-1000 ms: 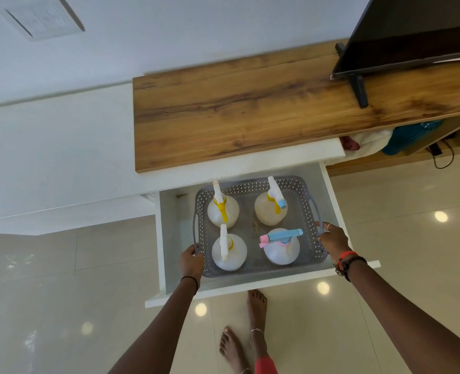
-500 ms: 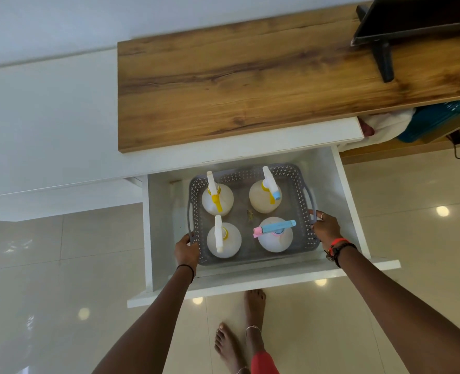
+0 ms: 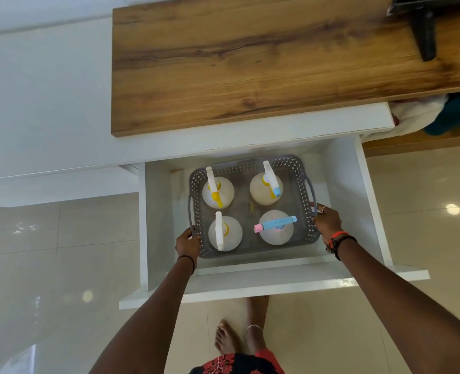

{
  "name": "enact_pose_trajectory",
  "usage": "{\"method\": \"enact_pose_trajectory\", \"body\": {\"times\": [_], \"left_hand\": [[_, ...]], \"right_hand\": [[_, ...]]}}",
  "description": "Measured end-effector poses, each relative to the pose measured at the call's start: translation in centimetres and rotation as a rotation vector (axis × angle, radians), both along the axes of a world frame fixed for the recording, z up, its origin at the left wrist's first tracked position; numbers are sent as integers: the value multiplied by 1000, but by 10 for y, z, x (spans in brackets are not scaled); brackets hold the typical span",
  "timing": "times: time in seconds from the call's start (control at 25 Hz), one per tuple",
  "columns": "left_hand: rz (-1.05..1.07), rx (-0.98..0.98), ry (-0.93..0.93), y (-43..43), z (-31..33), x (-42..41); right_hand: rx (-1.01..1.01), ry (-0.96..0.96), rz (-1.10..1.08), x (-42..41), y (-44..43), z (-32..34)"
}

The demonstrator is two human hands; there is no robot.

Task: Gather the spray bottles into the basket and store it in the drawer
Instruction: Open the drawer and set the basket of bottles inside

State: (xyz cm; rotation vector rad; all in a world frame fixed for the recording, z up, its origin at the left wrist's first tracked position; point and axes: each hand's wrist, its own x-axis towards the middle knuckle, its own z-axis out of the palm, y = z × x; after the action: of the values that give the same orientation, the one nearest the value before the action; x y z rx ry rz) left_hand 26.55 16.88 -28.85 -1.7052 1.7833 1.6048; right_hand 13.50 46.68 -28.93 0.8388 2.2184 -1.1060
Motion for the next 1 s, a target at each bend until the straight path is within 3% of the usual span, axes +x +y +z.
{"method": "enact_pose_trajectory", "body": {"times": [0.6, 1.0], "left_hand": [[3, 37, 5, -15, -42, -19], [-99, 20, 35, -15, -42, -17]], "right_hand": [[-35, -4, -78, -10, -11, -30], [8, 7, -17, -2, -13, -40]]}}
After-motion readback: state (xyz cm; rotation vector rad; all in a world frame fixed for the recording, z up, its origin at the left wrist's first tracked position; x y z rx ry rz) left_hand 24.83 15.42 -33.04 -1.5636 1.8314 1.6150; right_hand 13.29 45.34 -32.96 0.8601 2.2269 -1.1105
